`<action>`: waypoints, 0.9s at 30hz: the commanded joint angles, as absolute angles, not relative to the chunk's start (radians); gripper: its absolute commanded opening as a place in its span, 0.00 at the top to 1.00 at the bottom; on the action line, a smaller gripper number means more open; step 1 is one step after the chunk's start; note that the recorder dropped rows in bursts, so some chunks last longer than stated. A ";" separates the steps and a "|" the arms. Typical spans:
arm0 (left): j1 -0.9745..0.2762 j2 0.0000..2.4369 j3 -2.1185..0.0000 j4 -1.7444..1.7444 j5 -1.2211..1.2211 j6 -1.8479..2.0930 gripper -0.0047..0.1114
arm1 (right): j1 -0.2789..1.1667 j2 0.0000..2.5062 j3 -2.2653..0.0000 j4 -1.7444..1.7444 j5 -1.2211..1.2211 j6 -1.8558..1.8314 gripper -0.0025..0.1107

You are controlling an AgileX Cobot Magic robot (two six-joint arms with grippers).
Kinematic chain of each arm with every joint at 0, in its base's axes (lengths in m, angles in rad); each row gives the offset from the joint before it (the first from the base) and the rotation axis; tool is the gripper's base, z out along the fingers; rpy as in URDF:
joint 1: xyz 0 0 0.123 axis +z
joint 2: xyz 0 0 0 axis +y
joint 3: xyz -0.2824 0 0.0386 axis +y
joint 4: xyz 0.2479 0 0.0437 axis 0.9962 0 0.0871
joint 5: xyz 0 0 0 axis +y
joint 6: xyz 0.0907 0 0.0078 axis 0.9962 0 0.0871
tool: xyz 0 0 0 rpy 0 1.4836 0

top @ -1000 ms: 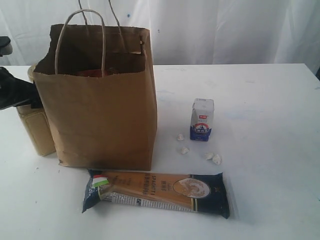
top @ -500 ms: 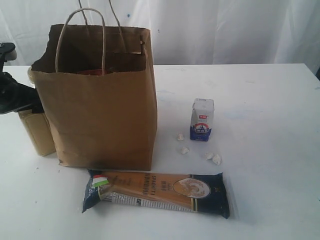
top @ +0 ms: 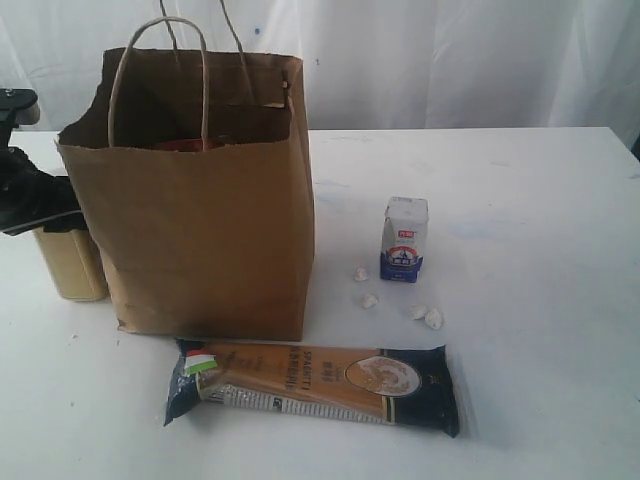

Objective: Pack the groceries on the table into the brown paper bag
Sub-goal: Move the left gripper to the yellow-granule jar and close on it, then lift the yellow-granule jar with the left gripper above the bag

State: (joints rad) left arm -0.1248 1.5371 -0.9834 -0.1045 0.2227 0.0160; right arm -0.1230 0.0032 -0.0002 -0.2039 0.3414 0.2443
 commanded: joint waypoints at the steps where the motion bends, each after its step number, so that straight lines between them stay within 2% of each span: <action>1: -0.129 1.535 -0.977 -0.103 0.268 0.029 0.96 | -0.128 0.000 0.000 -0.208 0.337 0.244 0.98; 11: -0.129 1.526 -0.977 -0.066 0.367 0.025 0.96 | -0.128 0.000 0.000 -0.208 0.337 0.267 0.98; 18: -0.129 1.415 -0.978 -0.058 0.376 0.023 0.96 | -0.128 0.000 0.000 -0.208 0.337 0.267 0.98; 27: -0.129 1.305 -0.978 -0.046 0.504 0.023 0.96 | -0.128 0.000 0.000 -0.208 0.337 0.267 0.98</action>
State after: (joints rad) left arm -0.1254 1.3424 -0.9758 -0.0512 0.4770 0.0200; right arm -0.1230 0.0032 -0.0002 -0.2039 0.3414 0.2615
